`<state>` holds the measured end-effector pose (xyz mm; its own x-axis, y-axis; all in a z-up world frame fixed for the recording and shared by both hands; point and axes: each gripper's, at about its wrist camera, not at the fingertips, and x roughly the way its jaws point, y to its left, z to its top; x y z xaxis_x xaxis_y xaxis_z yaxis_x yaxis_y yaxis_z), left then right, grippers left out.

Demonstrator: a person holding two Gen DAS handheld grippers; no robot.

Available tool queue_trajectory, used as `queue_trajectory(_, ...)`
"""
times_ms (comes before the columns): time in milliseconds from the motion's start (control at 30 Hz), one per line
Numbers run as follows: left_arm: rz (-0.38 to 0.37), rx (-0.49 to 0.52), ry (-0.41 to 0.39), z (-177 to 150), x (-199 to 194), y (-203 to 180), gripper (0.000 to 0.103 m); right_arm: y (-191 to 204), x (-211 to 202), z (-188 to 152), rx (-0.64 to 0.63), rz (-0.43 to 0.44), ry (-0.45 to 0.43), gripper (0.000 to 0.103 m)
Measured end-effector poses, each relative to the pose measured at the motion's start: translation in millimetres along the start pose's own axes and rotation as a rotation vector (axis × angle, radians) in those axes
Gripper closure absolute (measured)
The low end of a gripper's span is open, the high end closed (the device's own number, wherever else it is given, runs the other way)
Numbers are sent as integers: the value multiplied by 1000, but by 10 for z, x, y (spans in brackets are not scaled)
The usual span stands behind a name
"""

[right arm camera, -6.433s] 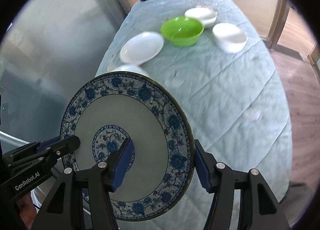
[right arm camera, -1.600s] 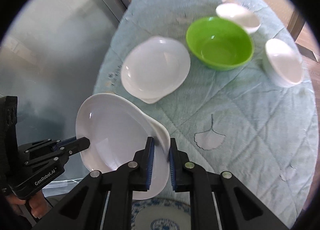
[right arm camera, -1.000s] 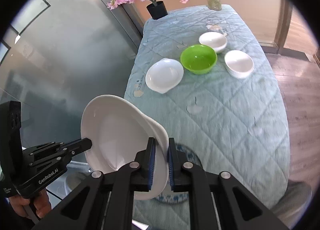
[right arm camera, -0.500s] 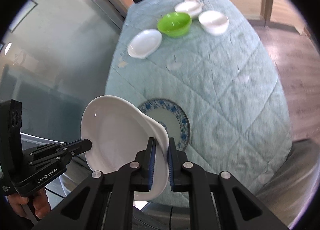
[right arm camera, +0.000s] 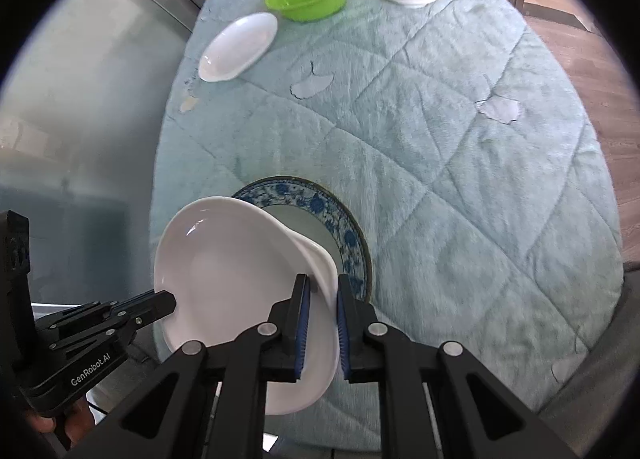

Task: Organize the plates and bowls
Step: 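Lower the white dish onto the blue-and-white plate and open both grippers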

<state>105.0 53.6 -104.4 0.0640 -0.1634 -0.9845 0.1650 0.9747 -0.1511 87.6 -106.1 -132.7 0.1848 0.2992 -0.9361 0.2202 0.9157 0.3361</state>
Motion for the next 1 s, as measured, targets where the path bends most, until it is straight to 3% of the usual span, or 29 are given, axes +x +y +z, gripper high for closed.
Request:
queue_trajectory(400,-13,-31,54,268,479,188,102,-17,497,158,30,-73,64,90)
queue_trajectory(733,-8,-47,76,253,570,205,102,30,671,196,59,-111,70,89)
queue_trajectory(1000,-25,-65,43,208,510,266,102,46,553,225,30,-119,38,88)
